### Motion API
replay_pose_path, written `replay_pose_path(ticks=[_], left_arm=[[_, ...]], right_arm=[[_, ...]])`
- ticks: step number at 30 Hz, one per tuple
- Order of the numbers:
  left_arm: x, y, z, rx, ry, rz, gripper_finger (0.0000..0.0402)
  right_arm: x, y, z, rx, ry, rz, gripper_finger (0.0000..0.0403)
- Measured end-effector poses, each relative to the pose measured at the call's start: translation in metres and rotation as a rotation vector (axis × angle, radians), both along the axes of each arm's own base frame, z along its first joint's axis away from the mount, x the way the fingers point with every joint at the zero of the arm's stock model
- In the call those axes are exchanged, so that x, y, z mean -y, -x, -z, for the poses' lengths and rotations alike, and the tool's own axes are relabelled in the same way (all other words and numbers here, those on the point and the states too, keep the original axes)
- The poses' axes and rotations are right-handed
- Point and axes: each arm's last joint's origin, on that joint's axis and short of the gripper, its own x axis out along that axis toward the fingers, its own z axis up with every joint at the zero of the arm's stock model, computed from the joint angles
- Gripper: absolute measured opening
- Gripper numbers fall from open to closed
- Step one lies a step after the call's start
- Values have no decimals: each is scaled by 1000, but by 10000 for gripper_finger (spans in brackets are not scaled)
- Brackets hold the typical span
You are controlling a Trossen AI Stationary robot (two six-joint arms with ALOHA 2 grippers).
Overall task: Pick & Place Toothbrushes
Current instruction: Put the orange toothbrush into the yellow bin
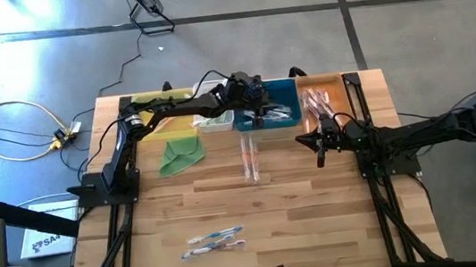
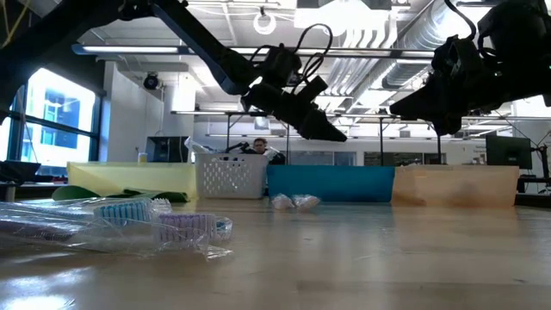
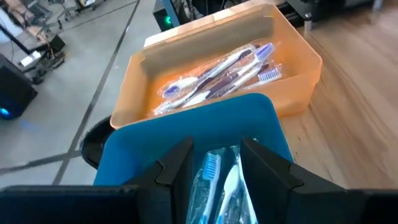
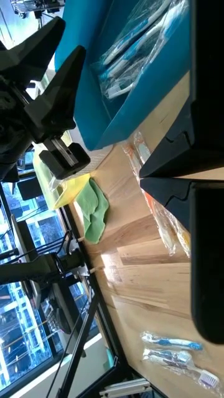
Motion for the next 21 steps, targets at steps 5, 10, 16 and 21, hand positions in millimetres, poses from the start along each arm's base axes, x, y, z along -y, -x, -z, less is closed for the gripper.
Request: replay_pose_path(ticks=[5, 10, 16, 21], left_arm=[[3, -2, -3, 42, 53, 49, 129], [7, -2, -4, 60, 95, 183, 129], [11, -1, -12, 66, 98, 207, 129], [29, 3, -36, 73, 7, 245, 129]], right_arm=[[0, 0, 0, 0, 0, -1, 4], [0, 0, 0, 0, 0, -1, 4], [0, 0, 0, 1, -5, 0, 4], [0, 0, 0, 1, -6, 1, 4]])
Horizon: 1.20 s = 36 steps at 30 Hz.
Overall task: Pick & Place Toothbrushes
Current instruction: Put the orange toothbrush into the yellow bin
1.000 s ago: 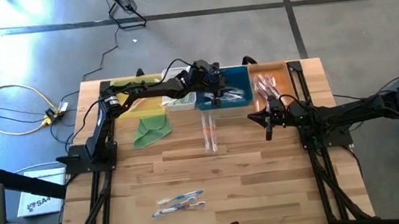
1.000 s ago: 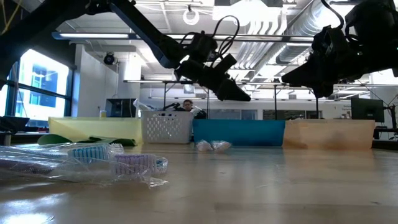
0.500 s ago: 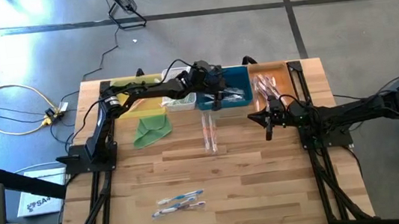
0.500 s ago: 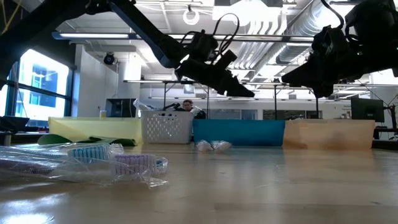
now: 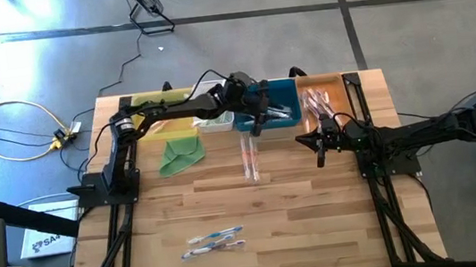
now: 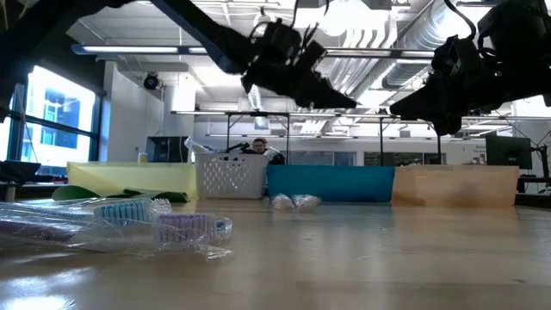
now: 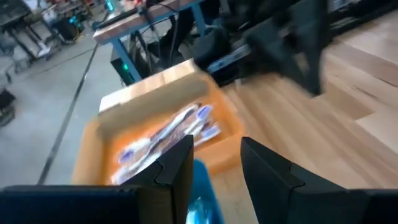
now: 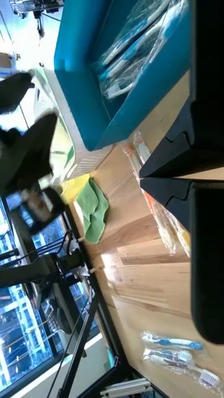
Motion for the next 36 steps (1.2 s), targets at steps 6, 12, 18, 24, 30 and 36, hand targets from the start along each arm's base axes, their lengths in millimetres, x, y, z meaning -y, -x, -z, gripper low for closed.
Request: replay_pose_path(ticks=[6, 12, 18, 24, 30, 36], left_arm=[[22, 15, -29, 10, -96, 38, 129], [37, 49, -31, 170, -113, 23, 129], [51, 99, -6, 178, -88, -165, 129], [78, 133, 4, 150, -91, -194, 129], [102, 164, -1, 175, -103, -184, 129], [127, 188, -3, 158, -103, -141, 129]], right_arm=[[0, 0, 0, 0, -1, 4, 4], [0, 0, 1, -7, 2, 3, 4], [0, 0, 2, -26, 2, 3, 4], [0, 0, 2, -26, -1, 4, 4], [0, 0, 2, -23, -2, 6, 4], [0, 0, 2, -22, -1, 3, 4]])
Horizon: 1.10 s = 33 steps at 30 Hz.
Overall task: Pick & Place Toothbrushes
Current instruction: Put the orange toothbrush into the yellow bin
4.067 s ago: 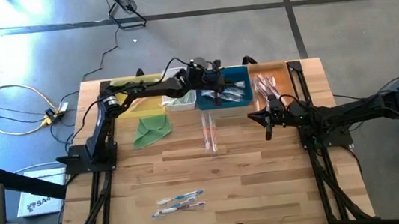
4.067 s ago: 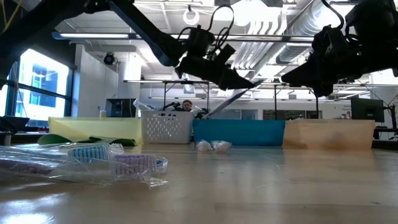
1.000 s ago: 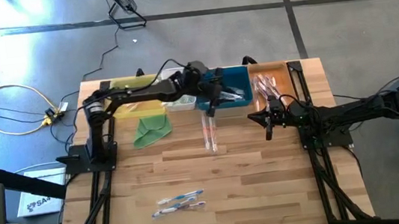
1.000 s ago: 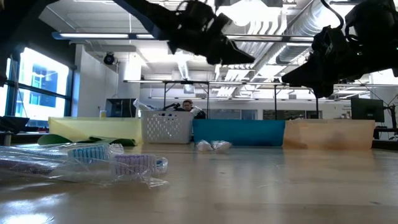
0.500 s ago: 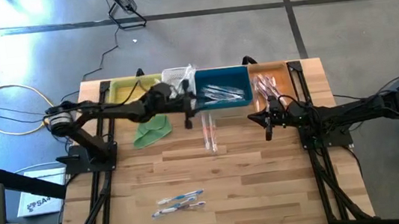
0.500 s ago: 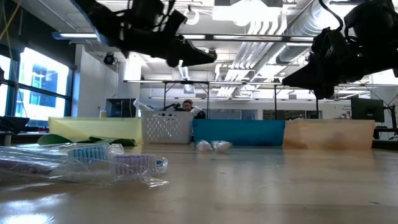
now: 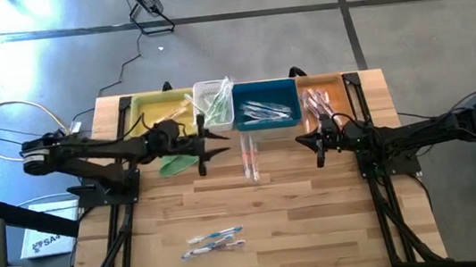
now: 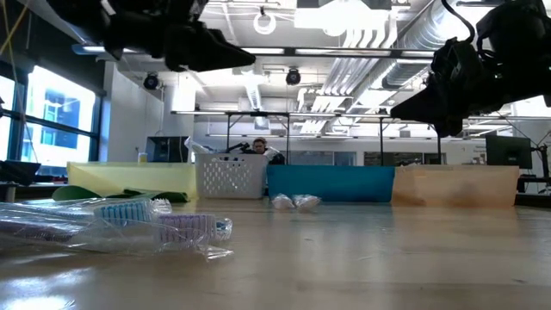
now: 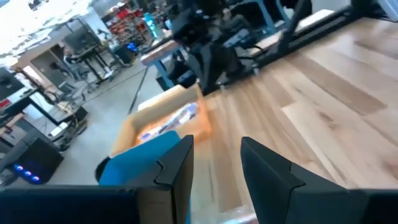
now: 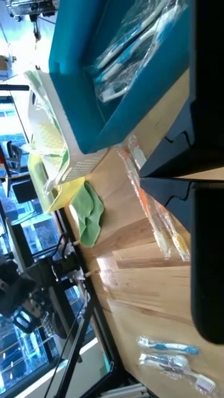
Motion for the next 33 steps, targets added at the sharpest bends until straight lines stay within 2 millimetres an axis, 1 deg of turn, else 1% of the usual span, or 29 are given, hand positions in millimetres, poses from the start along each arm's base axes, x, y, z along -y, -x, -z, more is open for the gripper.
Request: replay_pose_path(ticks=[5, 26, 29, 33], left_arm=[[11, 3, 2, -41, -30, 1, 129], [10, 2, 2, -34, -48, 1, 129], [11, 2, 2, -34, -50, 1, 129], [10, 2, 2, -32, -51, 1, 129]], right_arm=[[-1, 0, 2, -10, -26, -18, 4], [-1, 0, 2, -13, -41, -31, 4], [-2, 0, 2, -12, -48, -66, 4], [-6, -1, 2, -17, -55, -203, 4]])
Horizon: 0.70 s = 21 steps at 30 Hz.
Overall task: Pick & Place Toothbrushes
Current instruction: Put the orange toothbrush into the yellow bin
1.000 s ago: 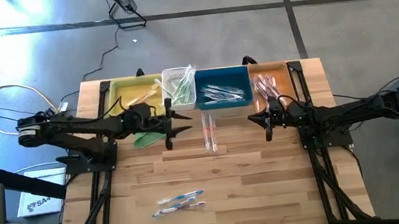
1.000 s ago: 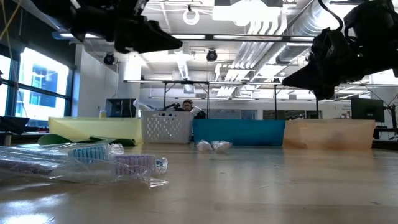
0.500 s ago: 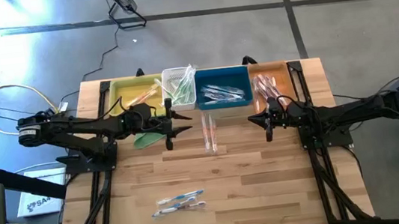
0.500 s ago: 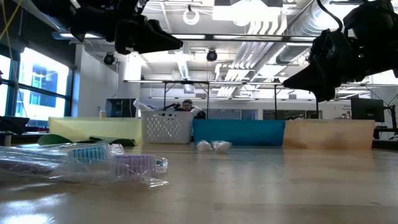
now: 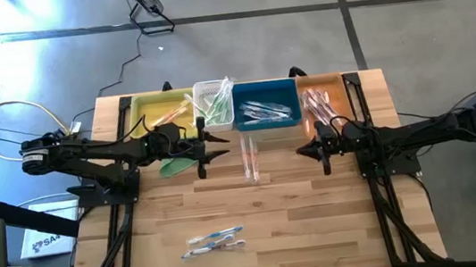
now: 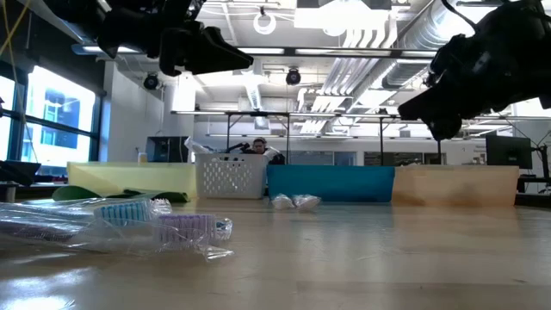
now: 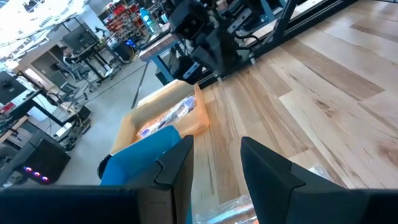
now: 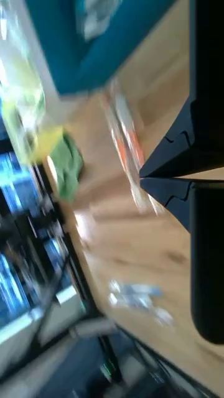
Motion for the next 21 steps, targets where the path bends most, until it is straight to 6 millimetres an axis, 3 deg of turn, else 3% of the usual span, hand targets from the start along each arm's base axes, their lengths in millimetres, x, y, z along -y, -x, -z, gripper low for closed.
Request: replay_pose_path(ticks=[7, 13, 21], left_arm=[[0, 0, 0, 2, 11, -1, 129], [0, 2, -3, 11, -4, -27, 126], [2, 19, -13, -26, -113, -11, 62]], right_arm=[[-3, 0, -2, 26, 122, -138, 4], [0, -2, -12, 125, -79, 8, 4], [-9, -9, -27, 105, -62, 141, 4]])
